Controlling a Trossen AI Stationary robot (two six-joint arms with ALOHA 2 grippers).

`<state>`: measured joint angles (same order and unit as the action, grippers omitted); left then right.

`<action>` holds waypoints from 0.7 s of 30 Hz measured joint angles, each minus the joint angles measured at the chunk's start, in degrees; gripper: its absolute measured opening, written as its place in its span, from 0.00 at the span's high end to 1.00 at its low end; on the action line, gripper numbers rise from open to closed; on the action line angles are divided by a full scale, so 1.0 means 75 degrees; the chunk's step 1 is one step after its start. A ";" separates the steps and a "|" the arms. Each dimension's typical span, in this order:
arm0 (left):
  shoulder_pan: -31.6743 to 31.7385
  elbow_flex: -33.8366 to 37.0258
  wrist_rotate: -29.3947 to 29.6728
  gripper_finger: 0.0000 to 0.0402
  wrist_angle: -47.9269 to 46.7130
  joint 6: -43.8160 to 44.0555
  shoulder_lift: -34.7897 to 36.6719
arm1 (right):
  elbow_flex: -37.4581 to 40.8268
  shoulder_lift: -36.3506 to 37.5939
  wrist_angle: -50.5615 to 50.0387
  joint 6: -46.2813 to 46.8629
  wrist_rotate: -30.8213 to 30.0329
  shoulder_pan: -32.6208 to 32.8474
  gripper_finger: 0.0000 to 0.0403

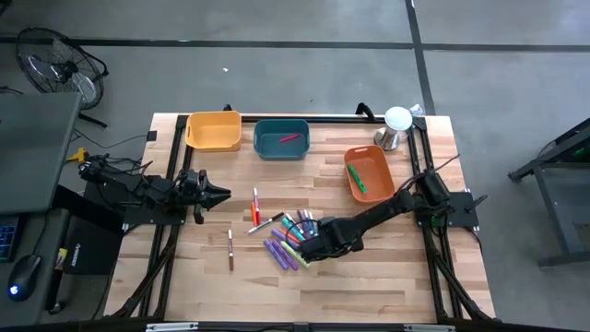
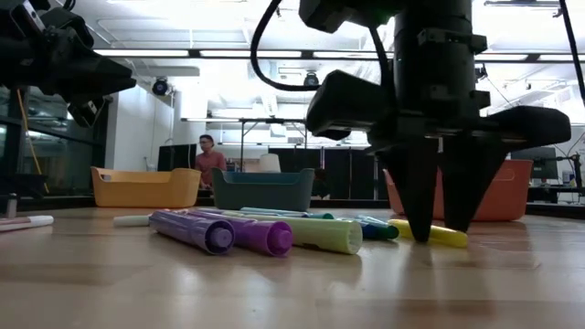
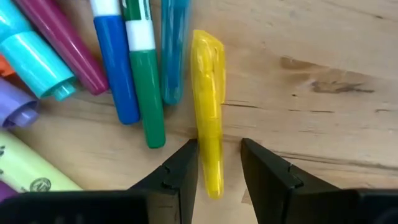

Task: Pick & Place Markers
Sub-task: Put the yellow pen into the blue bin

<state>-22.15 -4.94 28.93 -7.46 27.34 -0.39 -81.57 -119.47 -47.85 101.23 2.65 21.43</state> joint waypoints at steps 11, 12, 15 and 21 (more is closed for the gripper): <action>0.0000 0.0000 0.0000 0.83 0.0000 0.0001 -0.0001 | 0.0447 0.0015 0.0332 -0.1916 0.0258 -0.0163 0.81; 0.0000 0.0001 0.0000 0.83 0.0000 0.0000 -0.0001 | 0.0450 0.0015 0.0321 -0.2190 0.0244 -0.0163 0.82; 0.0000 -0.0001 0.0000 0.83 0.0000 -0.0001 -0.0001 | 0.0453 0.0015 0.0298 -0.2733 0.0141 -0.0163 0.85; 0.0000 0.0000 0.0000 0.83 0.0000 -0.0001 -0.0001 | 0.0456 0.0015 0.0274 -0.3427 0.0089 -0.0163 0.92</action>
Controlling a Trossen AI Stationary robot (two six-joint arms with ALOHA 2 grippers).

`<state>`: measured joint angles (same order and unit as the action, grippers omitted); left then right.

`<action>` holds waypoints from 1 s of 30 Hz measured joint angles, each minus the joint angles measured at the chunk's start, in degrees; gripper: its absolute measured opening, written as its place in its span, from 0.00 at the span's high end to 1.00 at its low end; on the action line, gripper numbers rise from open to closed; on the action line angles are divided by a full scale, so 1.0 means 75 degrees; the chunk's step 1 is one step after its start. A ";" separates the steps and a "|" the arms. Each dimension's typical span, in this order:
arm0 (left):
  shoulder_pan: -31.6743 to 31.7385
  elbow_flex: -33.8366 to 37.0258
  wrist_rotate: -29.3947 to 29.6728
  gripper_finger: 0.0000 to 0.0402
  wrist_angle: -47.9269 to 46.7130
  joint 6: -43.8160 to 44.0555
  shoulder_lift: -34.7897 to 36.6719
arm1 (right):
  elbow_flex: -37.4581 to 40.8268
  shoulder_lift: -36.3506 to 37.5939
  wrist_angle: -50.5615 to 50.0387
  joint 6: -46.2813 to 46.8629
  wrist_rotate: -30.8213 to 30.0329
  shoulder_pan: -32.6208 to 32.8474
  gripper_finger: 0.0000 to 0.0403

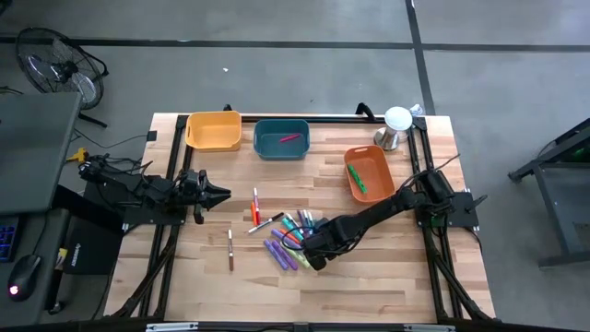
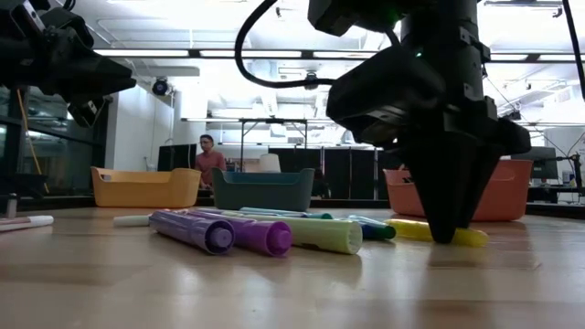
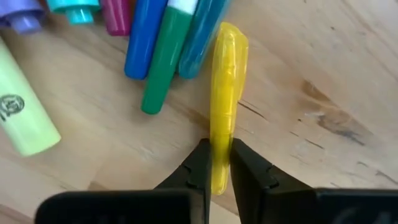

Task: Pick & Place Markers
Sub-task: Put the yellow pen into the blue bin

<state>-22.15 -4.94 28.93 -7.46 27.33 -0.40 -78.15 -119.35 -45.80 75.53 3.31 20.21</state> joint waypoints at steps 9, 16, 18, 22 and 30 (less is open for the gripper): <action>0.0000 0.0001 0.0000 0.83 0.0000 0.0002 0.0000 | 0.0035 0.0118 -0.0219 -0.0571 0.0286 0.0000 0.93; 0.0000 -0.0001 0.0000 0.83 0.0000 0.0003 0.0000 | 0.0114 0.0760 -0.0818 -0.0700 0.0158 0.0018 0.94; 0.0000 -0.0001 0.0000 0.83 0.0001 0.0003 0.0002 | 0.0075 0.1050 -0.0901 -0.0746 0.0136 0.0018 0.94; 0.0000 -0.0001 0.0000 0.83 0.0000 0.0000 0.0000 | 0.0080 0.1494 -0.1333 -0.0977 0.0202 0.0012 0.94; 0.0000 -0.0001 0.0020 0.83 0.0003 0.0003 0.0000 | 0.0058 0.2465 -0.1401 -0.1195 -0.0354 0.0017 0.94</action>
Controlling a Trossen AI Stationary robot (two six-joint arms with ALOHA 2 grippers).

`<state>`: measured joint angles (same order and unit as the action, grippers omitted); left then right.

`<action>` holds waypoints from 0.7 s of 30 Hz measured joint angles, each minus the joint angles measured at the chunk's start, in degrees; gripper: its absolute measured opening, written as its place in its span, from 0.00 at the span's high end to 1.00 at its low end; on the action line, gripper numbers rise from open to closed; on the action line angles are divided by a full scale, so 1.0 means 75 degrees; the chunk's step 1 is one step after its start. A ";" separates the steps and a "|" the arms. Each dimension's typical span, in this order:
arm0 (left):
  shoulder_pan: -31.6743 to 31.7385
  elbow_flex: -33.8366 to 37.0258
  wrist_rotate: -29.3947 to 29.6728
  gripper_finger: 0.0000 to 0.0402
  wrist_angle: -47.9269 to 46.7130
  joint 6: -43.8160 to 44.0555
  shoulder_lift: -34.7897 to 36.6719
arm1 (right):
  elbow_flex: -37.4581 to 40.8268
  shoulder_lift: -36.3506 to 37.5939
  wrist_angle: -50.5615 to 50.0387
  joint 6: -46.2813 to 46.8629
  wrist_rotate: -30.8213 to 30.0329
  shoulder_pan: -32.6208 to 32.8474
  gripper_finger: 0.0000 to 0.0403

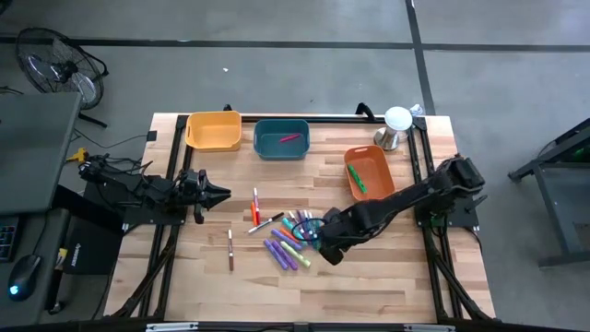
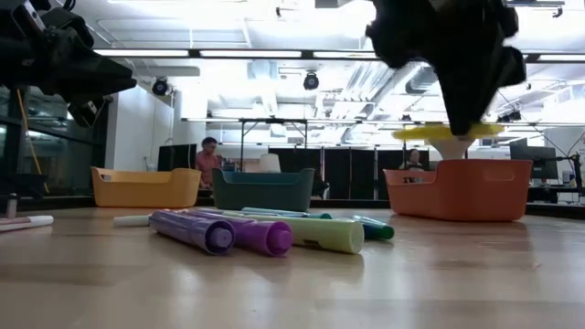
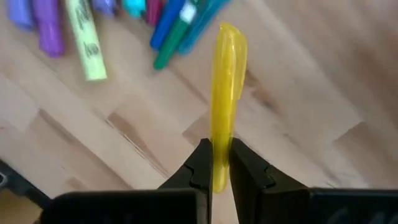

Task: Pick & Place Markers
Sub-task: Put the yellow pen into the blue bin

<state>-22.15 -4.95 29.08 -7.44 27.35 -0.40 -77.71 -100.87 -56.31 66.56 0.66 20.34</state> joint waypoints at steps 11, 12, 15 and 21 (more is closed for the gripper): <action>0.0000 0.0005 0.0050 0.83 0.0052 0.0000 0.0000 | -0.0015 0.0877 0.0821 -0.0717 -0.1903 -0.0006 0.94; 0.0000 0.0005 0.0047 0.83 0.0052 0.0011 0.0000 | -0.0015 0.0887 0.0955 -0.0823 -0.2026 -0.0006 0.94; 0.0000 0.0005 0.0047 0.83 0.0052 0.0020 0.0000 | -0.0015 0.0899 0.1399 -0.1162 -0.2340 -0.0029 0.94; 0.0000 0.0007 0.0141 0.83 0.0244 0.0044 0.0000 | -0.0015 0.0899 0.2556 -0.1963 -0.2868 -0.0115 0.94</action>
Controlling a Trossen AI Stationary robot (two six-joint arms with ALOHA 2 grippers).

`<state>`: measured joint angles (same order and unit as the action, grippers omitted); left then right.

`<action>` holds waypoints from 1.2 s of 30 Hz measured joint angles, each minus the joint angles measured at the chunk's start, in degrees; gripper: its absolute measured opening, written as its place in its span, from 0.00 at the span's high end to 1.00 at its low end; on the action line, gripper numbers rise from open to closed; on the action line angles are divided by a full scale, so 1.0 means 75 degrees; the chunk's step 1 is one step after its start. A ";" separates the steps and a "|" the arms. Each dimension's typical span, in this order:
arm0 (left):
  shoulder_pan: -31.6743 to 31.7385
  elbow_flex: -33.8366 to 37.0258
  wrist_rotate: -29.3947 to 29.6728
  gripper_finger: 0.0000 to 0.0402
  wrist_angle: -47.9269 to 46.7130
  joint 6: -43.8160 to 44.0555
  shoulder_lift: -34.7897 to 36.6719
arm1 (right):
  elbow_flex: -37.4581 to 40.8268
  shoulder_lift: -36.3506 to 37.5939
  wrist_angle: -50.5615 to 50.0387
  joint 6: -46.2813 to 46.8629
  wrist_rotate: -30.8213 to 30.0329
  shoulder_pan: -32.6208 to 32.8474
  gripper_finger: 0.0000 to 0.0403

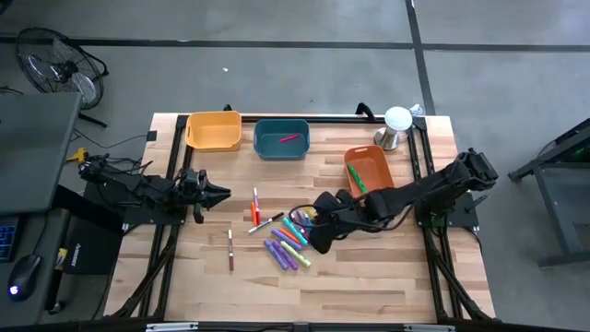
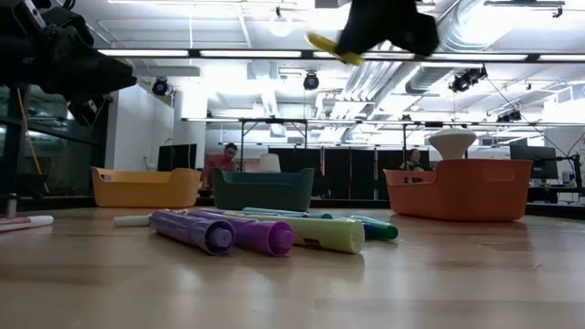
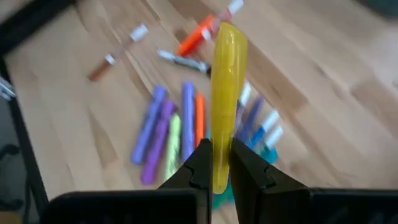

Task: Pick & Place Markers
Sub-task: Put the yellow pen into the blue bin

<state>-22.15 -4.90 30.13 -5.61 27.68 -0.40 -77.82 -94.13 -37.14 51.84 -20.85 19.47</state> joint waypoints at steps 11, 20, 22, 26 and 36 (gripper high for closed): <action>0.0003 -0.0001 -0.0021 0.76 0.2518 -0.0344 -0.0048 | -0.0003 0.0000 0.2015 -0.1374 -0.0375 -0.0469 0.94; 0.0003 -0.0004 -0.0167 0.47 0.3838 -0.0078 -0.0499 | -0.0015 0.0003 0.3805 -0.2255 0.0064 -0.1166 0.94; 0.0003 -0.0004 -0.0165 0.44 0.4178 -0.0188 -0.0748 | -0.0017 0.0003 0.4073 -0.2364 0.0224 -0.1320 0.94; 0.0003 -0.0154 -0.0107 0.43 0.4777 -0.0481 -0.1441 | -0.0017 0.0003 0.4388 -0.2515 0.0486 -0.1598 0.94; 0.0003 -0.1937 -0.0083 0.43 0.4732 -0.1550 -0.3778 | -0.0017 0.0006 0.4592 -0.2587 0.1105 -0.1968 0.94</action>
<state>-22.13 -19.42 29.51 29.87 16.06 -28.74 -77.95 -94.08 -2.70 32.44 -12.56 4.71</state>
